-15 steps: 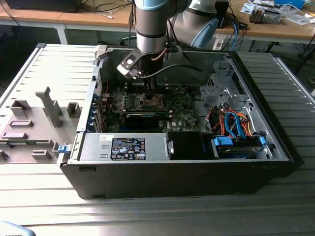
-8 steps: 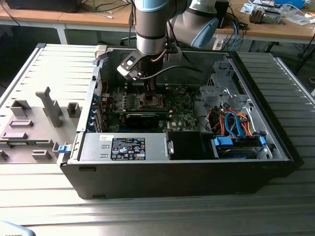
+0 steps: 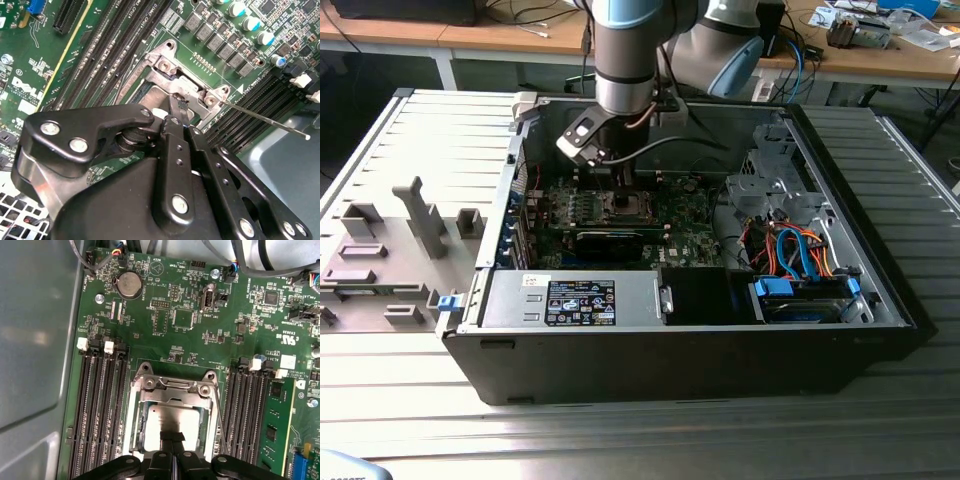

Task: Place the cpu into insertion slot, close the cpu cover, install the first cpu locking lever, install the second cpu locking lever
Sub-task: 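Close the cpu cover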

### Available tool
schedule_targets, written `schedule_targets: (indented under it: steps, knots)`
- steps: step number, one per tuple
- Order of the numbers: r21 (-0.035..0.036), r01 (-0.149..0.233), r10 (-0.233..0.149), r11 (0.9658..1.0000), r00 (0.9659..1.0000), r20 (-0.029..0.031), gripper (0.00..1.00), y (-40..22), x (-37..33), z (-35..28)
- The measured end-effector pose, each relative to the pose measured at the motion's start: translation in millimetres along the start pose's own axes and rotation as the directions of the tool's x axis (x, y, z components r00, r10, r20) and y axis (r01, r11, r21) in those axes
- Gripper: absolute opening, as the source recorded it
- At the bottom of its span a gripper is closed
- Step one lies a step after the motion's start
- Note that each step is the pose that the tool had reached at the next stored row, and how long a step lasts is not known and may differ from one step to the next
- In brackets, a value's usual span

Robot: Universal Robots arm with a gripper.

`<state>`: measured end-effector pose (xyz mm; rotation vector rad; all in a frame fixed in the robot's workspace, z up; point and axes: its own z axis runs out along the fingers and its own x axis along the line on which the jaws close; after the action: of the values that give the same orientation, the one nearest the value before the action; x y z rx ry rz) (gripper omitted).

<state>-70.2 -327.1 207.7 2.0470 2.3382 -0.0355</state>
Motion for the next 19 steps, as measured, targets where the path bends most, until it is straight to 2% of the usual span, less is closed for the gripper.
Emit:
schedule_targets:
  steps: [7,12,14,15,19]
  knots:
    - [-0.0002,0.0,0.0,1.0,1.0,0.0,0.11,-6.9,1.0,0.9]
    - [0.0003,0.0,0.0,1.0,1.0,0.0002,0.11,-7.5,1.1,2.8]
    - [0.0002,0.0,0.0,1.0,1.0,0.0001,0.11,-5.5,0.8,2.9]
    - [0.0,0.0,0.0,1.0,1.0,0.0001,0.11,-1.0,0.3,2.9]
    - [0.0008,0.0,0.0,1.0,1.0,-0.0011,0.11,9.0,-1.0,2.0]
